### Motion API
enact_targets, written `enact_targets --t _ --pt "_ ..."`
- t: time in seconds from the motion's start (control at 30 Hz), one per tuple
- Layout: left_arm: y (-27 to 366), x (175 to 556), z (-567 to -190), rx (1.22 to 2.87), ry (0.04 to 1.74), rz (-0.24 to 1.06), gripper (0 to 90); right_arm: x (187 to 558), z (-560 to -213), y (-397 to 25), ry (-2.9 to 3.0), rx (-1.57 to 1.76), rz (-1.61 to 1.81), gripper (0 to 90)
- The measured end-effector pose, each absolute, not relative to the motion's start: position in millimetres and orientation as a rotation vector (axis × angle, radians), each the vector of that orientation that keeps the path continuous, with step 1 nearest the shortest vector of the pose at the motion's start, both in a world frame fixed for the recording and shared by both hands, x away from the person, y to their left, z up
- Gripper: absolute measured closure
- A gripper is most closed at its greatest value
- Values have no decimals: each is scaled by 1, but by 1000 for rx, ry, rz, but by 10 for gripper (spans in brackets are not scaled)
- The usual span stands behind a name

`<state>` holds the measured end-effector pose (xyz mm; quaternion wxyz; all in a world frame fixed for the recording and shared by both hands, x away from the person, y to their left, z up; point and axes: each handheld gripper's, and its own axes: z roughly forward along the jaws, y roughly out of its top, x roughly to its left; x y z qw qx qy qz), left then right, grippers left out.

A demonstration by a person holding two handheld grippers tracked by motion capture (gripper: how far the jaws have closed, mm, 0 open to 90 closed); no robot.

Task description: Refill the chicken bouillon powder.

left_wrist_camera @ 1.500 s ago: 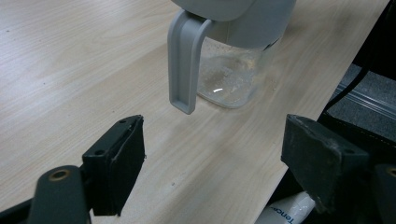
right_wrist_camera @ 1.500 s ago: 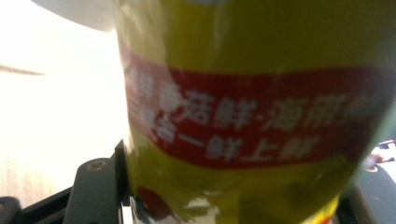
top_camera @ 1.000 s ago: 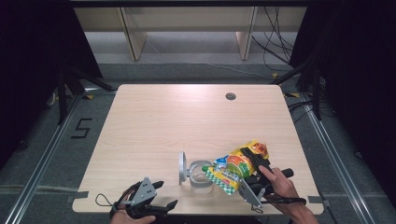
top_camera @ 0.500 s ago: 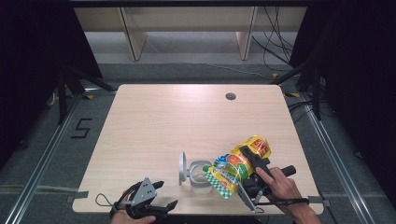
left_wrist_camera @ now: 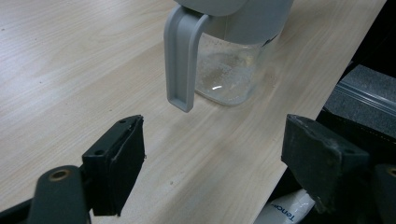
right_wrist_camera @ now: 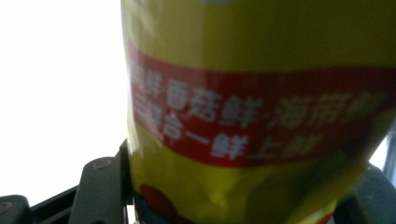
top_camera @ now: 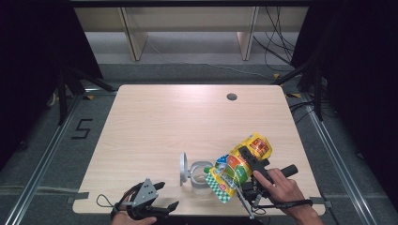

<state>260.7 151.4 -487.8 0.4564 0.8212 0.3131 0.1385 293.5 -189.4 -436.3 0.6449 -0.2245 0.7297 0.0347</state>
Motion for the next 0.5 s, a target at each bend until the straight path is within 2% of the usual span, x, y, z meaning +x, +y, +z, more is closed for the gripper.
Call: enact_targets --t 0.5 --pt "151 261 -488 2028 771 337 209 291 -436 -189 1655 -512 38 405"
